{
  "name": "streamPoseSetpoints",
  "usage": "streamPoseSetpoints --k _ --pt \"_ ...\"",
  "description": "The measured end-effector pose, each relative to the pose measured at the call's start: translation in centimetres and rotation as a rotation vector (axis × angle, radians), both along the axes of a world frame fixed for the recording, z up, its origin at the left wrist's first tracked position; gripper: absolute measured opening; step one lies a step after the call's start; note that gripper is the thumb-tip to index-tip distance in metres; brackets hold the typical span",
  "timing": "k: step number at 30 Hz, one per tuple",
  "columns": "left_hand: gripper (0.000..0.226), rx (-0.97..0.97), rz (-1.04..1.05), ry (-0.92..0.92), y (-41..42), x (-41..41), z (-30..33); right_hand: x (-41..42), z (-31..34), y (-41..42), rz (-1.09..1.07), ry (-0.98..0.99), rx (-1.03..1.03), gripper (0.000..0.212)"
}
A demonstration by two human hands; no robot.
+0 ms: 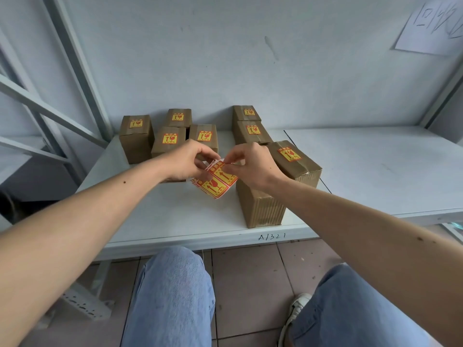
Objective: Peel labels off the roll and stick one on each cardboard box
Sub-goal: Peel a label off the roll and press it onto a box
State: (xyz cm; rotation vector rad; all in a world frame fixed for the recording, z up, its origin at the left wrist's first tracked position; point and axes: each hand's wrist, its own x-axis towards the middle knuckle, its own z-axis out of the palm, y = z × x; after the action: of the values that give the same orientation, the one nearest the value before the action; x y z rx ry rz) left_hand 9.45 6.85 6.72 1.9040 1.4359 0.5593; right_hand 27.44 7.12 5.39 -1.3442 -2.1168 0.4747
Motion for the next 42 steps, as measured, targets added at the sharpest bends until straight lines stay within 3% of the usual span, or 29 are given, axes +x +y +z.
streamPoseSetpoints --k 5,9,14,18,23,30,35,42 --pt "0.049 0.003 -0.017 0.038 0.0 0.1 0.6 0.9 0.4 -0.2 0.093 0.005 -0.008 0.007" --pt "0.053 0.039 -0.004 0.119 0.3 -0.6 0.1 2.0 0.6 0.3 0.02 0.192 -0.021 0.004" --pt "0.048 0.353 -0.075 0.577 1.1 -1.5 -2.1 4.4 0.9 2.0 -0.201 0.387 -0.176 0.015" --pt "0.051 0.304 -0.091 0.712 1.2 -1.9 -4.6 6.1 0.9 2.7 -0.304 0.377 -0.284 0.027" --pt "0.087 0.169 -0.055 0.637 1.3 -1.1 -4.6 7.0 1.1 3.0 -0.375 0.33 -0.405 0.037" --pt "0.086 0.179 -0.024 0.32 1.3 3.8 -2.6 7.1 0.6 3.3 -0.32 0.309 -0.475 0.032" --pt "0.109 0.089 -0.044 0.368 1.5 5.8 -3.4 7.2 0.4 3.5 -0.309 0.287 -0.475 0.03" --pt "0.115 0.086 -0.053 0.431 1.8 5.9 -4.0 7.3 -0.3 3.9 -0.31 0.241 -0.456 0.037"
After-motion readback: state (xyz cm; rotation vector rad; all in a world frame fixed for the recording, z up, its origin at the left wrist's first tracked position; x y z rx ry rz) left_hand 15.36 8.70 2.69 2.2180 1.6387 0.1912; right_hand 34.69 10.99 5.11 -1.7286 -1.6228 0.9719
